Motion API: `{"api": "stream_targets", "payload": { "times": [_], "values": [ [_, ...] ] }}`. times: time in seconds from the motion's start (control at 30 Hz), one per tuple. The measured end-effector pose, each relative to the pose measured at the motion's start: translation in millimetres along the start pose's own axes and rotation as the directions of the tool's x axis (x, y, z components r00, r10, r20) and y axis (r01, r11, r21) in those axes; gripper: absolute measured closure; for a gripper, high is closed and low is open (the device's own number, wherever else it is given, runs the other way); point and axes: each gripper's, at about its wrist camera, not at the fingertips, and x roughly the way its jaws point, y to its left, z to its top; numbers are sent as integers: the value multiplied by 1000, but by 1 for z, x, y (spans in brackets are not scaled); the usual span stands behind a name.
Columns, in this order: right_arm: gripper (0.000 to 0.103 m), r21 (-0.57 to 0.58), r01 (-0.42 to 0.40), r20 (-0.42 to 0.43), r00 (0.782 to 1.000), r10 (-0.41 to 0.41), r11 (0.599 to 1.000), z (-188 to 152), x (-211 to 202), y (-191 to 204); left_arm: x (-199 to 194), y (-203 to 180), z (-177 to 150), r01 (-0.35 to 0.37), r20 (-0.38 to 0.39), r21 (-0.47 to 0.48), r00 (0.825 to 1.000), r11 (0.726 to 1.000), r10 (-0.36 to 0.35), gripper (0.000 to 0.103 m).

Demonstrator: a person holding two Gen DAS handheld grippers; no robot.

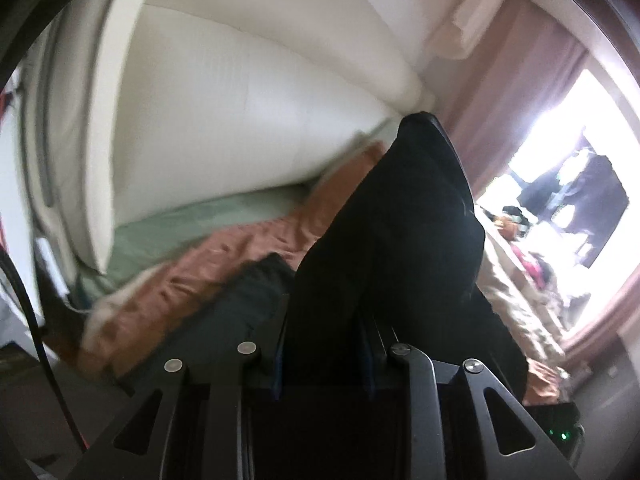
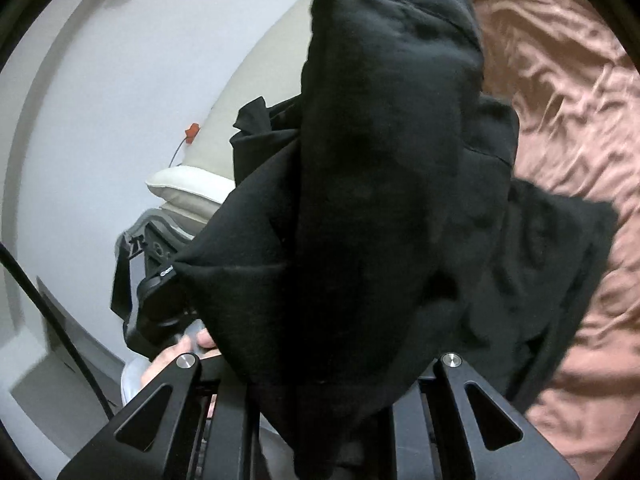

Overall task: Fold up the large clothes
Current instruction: 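Grasp the folded garment with both tools and lift it off the duvet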

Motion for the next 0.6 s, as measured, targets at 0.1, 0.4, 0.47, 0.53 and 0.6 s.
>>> {"api": "stream_targets", "payload": {
  "times": [0.1, 0.4, 0.47, 0.53, 0.6],
  "values": [
    [90, 31, -8, -23, 1000, 9, 999, -1, 20, -16, 16, 21, 2, -58, -9, -17, 998, 998, 58, 73],
    [89, 79, 15, -44, 999, -12, 997, 14, 40, -92, 96, 55, -16, -100, -116, -36, 989, 994, 95, 73],
    [88, 88, 6, -35, 999, -3, 996, 18, 39, -107, 111, 50, -17, -107, -135, -18, 985, 994, 104, 73],
    [87, 104, -1, -22, 1000, 3, 995, 20, 33, -119, 122, 43, -16, -110, -149, -1, 983, 994, 108, 73],
    [86, 122, 2, -9, 1000, -1, 993, 27, 30, -131, 135, 37, -13, -109, -163, 17, 981, 994, 110, 73]
  ]
}}
